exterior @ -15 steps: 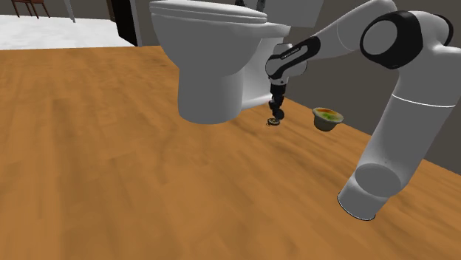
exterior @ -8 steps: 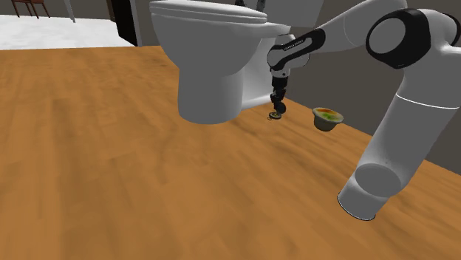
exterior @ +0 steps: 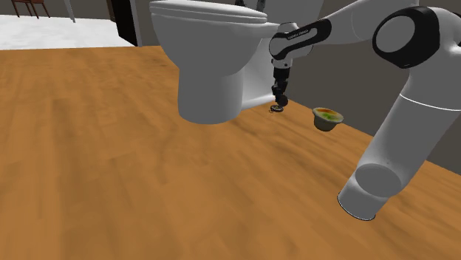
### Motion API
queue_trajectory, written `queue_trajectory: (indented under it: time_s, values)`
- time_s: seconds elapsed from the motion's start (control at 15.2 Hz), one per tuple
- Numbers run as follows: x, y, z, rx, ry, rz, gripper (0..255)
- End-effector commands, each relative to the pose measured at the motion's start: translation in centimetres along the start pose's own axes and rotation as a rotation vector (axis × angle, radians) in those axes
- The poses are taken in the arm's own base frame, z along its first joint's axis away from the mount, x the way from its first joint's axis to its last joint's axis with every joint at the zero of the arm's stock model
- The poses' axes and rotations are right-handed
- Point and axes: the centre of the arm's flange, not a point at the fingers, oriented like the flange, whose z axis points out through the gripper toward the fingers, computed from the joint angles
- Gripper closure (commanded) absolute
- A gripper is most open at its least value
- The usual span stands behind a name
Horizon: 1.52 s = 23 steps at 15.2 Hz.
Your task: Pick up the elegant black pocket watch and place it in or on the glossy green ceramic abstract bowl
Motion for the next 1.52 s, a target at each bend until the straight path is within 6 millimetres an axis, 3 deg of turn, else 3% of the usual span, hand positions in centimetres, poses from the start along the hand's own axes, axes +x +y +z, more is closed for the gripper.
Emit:
queue_trajectory:
  time_s: [0.0, 0.66, 1.45]
  values:
    - [-0.2, 0.1, -0.9, 0.000, 0.000, 0.000, 255]
    - [-0.8, 0.3, -5.9, 0.000, 0.000, 0.000, 255]
    - [-11.6, 11.8, -5.0, 0.000, 0.000, 0.000, 255]
